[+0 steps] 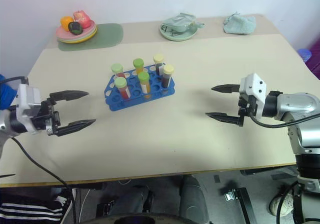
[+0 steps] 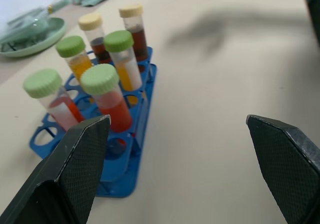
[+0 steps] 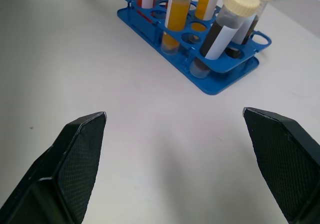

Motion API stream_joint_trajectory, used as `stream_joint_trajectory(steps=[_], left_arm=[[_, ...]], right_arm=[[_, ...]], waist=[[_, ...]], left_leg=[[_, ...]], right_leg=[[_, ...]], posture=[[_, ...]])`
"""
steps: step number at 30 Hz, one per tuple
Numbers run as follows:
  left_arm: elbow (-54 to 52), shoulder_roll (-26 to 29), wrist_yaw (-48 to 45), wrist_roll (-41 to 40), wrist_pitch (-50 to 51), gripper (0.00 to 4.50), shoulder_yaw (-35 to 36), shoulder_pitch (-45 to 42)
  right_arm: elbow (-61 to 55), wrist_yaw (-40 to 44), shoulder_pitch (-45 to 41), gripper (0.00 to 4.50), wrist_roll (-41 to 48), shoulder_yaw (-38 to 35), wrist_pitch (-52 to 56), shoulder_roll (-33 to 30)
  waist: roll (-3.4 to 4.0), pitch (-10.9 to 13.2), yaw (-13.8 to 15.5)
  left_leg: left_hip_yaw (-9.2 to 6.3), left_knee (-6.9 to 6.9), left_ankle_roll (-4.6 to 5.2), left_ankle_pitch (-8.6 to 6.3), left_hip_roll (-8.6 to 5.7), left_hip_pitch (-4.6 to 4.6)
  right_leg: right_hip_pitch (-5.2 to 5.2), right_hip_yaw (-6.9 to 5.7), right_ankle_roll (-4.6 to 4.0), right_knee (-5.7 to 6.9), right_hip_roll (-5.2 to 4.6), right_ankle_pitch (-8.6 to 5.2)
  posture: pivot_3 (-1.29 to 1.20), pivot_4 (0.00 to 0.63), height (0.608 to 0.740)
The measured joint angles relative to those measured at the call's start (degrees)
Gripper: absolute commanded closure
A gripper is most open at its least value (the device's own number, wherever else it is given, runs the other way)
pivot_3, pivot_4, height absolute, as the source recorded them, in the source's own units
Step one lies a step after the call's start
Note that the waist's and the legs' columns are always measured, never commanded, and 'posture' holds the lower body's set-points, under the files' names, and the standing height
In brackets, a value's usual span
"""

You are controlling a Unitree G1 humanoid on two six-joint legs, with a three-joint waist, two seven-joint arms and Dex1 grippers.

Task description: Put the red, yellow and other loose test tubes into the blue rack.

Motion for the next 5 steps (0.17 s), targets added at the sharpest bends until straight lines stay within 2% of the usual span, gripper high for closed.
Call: stream_joint_trajectory(steps=[5], left_arm=[[1.2,-1.6,-0.6,0.0,1.2,0.05,-0.9,-2.7]], right_arm=[[-1.0,-1.5,0.7,0.00,-0.2,-0.2,0.2,0.0]], waist=[[0.00,0.0,0.0]], left_leg=[[0.00,0.01,0.00,0.00,0.01,0.00]], right_leg=[[0.00,0.00,0.00,0.01,-0.01,0.00]], posture=[[0.00,0.150,0.740]])
